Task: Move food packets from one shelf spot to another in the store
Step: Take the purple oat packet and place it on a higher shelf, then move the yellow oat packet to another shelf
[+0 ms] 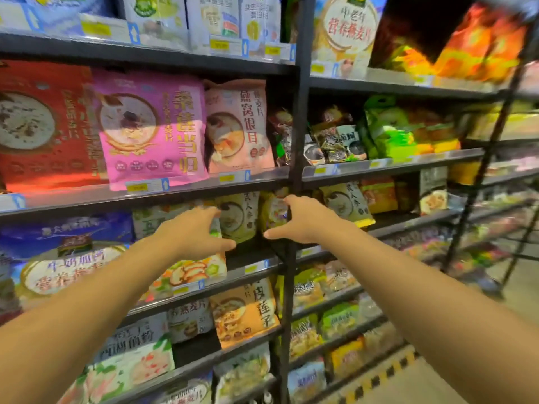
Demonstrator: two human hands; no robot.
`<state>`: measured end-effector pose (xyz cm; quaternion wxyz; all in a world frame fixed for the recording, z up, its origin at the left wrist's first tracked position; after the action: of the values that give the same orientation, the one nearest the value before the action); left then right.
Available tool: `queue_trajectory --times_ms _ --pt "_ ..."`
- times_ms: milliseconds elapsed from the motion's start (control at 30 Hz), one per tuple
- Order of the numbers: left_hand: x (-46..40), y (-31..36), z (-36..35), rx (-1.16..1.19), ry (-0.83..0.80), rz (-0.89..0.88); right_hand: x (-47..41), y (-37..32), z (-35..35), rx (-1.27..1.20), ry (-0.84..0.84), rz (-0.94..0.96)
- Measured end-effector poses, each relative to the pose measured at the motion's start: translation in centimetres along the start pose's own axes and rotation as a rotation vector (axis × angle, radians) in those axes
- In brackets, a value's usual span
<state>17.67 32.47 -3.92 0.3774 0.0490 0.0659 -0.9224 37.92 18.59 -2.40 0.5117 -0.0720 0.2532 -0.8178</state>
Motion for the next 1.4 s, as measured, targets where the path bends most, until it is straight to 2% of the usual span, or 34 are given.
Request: queue_trajectory --times_ms 300,533,933,1400 --pt "-1.1 12.9 0.0 0.004 0.017 -0.272 9.6 9.9 4.8 0.015 0.085 -0.258" --pt "-3.0 22.2 1.0 0.017 0.036 -0.386 12.4 16.6 9.3 -0.014 0.138 -0.345" --pt "-9.0 33.5 -0.3 0.050 0.035 -0.367 8.9 28.9 13.8 0.001 0.135 -0.328" --pt "-20.7 39.5 -5.1 -0.020 0.060 -0.294 -2.1 38.6 14.4 -0.041 0.077 -0.306"
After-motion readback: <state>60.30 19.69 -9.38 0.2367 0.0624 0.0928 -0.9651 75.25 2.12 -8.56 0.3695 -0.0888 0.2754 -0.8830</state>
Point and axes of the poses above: each hand's wrist, its own x-axis away from the middle knuckle, its own z-axis out of the back of the hand, y = z × x, the point moved 1 cm from there along -x, towards the middle knuckle, and after that the axes turned 14 degrees about -x, right-handed, at the moved point
